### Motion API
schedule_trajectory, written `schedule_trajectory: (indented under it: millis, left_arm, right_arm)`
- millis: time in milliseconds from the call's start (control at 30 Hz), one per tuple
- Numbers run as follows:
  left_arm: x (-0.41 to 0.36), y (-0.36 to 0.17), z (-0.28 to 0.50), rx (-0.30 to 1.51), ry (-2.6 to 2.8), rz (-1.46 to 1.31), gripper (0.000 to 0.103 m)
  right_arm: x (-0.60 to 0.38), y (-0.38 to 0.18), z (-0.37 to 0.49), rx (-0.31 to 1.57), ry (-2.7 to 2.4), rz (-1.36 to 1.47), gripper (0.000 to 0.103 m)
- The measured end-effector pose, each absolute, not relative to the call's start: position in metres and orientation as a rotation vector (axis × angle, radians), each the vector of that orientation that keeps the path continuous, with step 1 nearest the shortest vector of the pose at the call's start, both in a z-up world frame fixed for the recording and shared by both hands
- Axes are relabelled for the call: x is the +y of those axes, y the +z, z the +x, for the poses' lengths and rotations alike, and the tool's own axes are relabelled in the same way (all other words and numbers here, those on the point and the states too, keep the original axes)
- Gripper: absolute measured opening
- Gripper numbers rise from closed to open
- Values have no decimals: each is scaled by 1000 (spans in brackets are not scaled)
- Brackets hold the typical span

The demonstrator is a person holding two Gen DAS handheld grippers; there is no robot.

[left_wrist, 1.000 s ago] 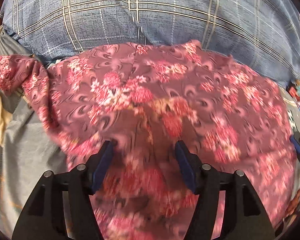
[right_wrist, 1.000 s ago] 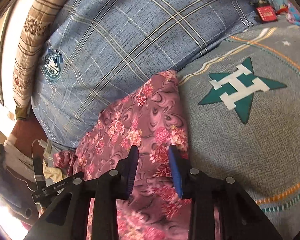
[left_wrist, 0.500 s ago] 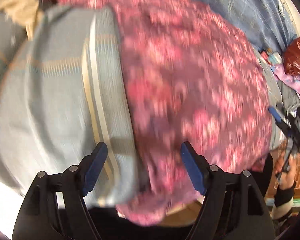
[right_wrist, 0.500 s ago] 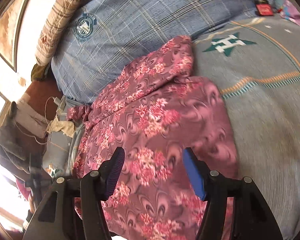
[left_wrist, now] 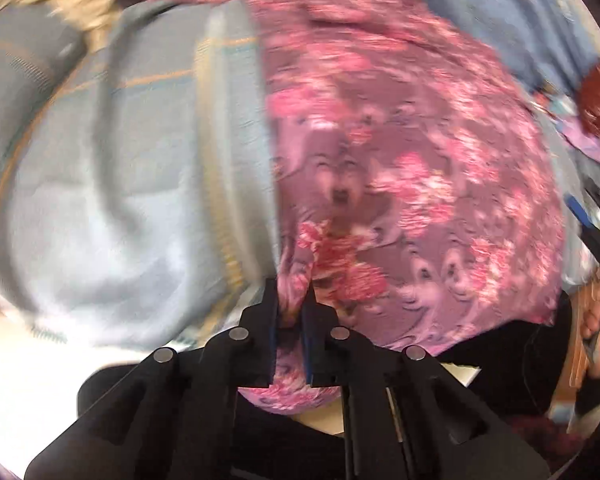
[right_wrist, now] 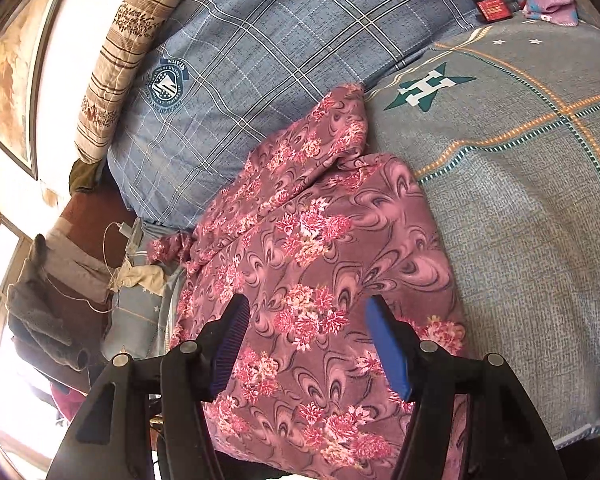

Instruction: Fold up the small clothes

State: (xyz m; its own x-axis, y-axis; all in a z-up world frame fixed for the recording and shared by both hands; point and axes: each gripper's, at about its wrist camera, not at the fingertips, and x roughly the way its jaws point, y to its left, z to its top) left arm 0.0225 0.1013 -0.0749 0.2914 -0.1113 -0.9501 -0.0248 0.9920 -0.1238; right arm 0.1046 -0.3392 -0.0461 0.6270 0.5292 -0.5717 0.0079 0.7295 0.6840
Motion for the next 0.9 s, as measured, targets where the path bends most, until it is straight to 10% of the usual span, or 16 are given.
schedule_trajectory:
  millis: [267,400,900]
  left_arm:
    - [103,-40,-4,1227,-167,-167,9]
    - [96,-7,12,1086,-209,-164,60]
    - [84,-56,89,1122,-231,-236,66]
  right_arm:
    - [-355,-46,105,854,262,693,67]
    - [-358,-49,109,859,229,655,68]
    - [-342,-61,121,879,197,562,68]
